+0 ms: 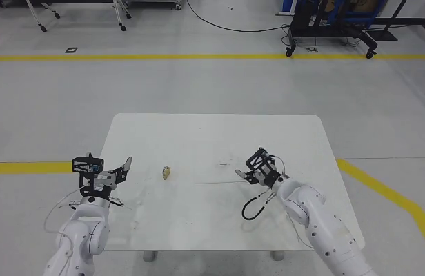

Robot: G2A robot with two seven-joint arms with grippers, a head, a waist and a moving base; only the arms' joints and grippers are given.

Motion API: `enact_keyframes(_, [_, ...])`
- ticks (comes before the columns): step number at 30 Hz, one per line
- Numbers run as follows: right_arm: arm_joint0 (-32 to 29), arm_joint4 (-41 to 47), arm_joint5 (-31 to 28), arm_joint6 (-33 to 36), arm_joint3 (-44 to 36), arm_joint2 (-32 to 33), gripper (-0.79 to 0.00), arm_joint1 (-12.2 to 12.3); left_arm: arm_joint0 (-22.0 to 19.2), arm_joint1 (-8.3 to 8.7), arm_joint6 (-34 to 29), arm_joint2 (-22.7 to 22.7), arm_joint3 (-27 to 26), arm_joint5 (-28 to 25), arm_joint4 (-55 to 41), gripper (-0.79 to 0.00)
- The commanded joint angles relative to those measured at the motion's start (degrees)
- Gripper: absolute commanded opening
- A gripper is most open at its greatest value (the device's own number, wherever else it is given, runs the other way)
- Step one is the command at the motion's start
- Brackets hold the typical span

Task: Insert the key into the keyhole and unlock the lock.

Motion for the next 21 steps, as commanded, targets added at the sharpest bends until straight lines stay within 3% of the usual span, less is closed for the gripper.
enact_keyframes(1, [2.83,-0.42,-5.90,-0.21,2.86,-1.84,0.000,-0.10,0.00,0.00,0.00,0.00,0.00,0.00,0.00,0.000])
enact_keyframes(3, [5.59,0.01,-11.05,-0.43,6.13,-3.68,0.000,-0.34,0.00,0.00,0.00,0.00,0.00,0.00,0.00,0.000])
enact_keyframes(5, [8.48,1.60,-14.58,-0.26,9.66,-5.45,-0.252,-0.78,0.00,0.00,0.00,0.00,0.00,0.00,0.00,0.000])
enact_keyframes(6, [9.90,2.10,-15.20,-0.10,11.16,-6.36,-0.277,-1.08,0.00,0.00,0.00,0.00,0.00,0.00,0.00,0.000])
enact_keyframes(12, [15.83,1.08,-14.99,0.77,16.27,-11.96,-0.332,-2.80,0.00,0.00,0.00,0.00,0.00,0.00,0.00,0.000])
enact_keyframes(15, [18.17,-0.95,-12.09,1.95,17.80,-14.03,-0.308,-3.57,0.00,0.00,0.00,0.00,0.00,0.00,0.00,0.000])
enact_keyframes(16, [18.81,-1.11,-11.43,2.17,18.29,-14.75,-0.265,-3.87,0.00,0.00,0.00,0.00,0.00,0.00,0.00,0.000])
enact_keyframes(19, [20.99,-2.13,-9.68,3.16,19.68,-16.31,-0.382,-4.60,0.00,0.00,0.00,0.00,0.00,0.00,0.00,0.000])
enact_keyframes(21, [22.16,-2.40,-9.09,3.85,20.55,-17.17,-0.406,-5.03,0.00,0.00,0.00,0.00,0.00,0.00,0.00,0.000])
